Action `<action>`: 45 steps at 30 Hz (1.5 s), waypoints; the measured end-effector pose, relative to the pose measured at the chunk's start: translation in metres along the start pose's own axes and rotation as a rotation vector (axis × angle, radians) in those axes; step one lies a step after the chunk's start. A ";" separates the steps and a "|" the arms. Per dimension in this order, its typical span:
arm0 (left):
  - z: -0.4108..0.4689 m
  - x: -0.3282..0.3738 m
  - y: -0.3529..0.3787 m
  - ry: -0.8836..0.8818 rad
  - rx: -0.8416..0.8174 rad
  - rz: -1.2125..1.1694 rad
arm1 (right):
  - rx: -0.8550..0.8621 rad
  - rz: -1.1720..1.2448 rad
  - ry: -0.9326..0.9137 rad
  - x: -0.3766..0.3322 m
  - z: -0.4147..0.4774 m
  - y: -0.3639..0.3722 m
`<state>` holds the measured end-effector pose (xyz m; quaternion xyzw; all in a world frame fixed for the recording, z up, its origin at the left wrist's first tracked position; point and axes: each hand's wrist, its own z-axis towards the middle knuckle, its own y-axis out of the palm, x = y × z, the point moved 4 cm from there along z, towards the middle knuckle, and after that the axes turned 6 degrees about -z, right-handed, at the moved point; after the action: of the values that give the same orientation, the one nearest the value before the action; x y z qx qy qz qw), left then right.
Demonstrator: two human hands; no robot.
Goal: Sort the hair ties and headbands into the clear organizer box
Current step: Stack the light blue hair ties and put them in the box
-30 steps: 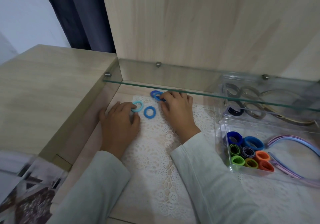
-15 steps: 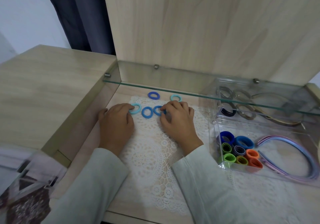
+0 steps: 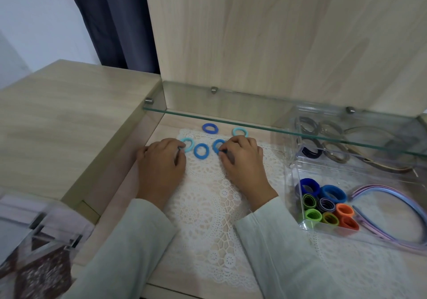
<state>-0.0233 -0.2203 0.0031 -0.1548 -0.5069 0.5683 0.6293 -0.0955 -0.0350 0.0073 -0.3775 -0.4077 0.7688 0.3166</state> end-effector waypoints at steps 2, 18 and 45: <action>0.001 -0.001 0.001 -0.006 -0.008 -0.008 | 0.015 -0.026 -0.024 -0.001 0.000 0.000; 0.003 -0.006 0.006 -0.005 -0.030 -0.033 | 0.132 0.015 -0.163 -0.035 -0.001 0.010; 0.002 -0.004 0.008 0.005 -0.037 -0.015 | 0.143 0.079 -0.052 -0.030 0.001 0.000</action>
<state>-0.0293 -0.2222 -0.0040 -0.1639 -0.5171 0.5537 0.6318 -0.0812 -0.0595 0.0174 -0.3498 -0.3447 0.8173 0.3013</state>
